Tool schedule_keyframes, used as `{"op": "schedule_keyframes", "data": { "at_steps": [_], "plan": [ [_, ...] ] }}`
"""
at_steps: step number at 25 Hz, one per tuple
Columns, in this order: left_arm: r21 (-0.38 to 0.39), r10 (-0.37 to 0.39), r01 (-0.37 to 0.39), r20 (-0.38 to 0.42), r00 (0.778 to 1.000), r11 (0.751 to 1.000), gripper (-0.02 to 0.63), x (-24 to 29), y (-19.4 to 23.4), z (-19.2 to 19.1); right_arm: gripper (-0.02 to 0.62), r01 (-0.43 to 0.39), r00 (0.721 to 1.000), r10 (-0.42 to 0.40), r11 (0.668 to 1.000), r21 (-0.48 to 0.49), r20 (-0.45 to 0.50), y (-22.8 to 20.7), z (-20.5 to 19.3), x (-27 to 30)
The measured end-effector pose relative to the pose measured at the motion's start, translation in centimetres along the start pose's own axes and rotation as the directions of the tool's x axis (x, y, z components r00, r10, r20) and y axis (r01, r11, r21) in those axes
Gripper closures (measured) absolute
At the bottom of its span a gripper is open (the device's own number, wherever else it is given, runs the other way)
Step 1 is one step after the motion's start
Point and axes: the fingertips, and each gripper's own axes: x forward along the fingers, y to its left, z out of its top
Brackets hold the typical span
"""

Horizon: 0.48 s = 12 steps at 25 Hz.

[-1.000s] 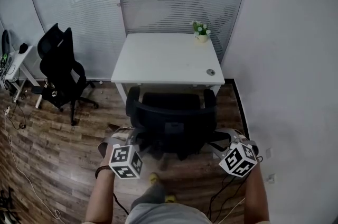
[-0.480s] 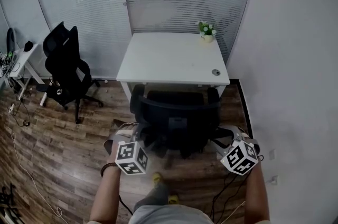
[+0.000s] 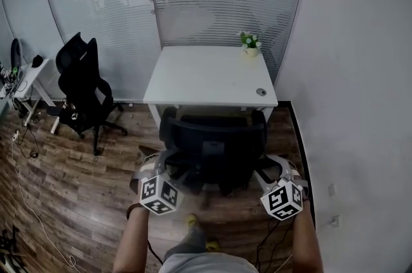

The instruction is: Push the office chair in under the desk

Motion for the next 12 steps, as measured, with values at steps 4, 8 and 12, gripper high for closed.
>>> {"op": "schedule_keyframes", "data": {
  "at_steps": [4, 8, 12],
  "plan": [
    [-0.133, 0.080, -0.072, 0.060, 0.995, 0.989, 0.379, -2.0, 0.6, 0.6, 0.407, 0.037, 0.995, -0.053, 0.984, 0.173, 0.089, 0.4, 1.1, -1.8],
    [-0.255, 0.138, -0.112, 0.089, 0.986, 0.960, 0.393, -3.9, 0.4, 0.6, 0.408, 0.068, 0.987, -0.109, 0.950, 0.305, 0.119, 0.9, 1.4, -3.5],
    [-0.389, 0.198, -0.134, 0.130, 0.971, 0.911, 0.413, -5.7, 0.3, 1.3, 0.421, 0.091, 0.973, -0.173, 0.895, 0.437, 0.151, 0.5, 1.3, -5.4]
  ]
}}
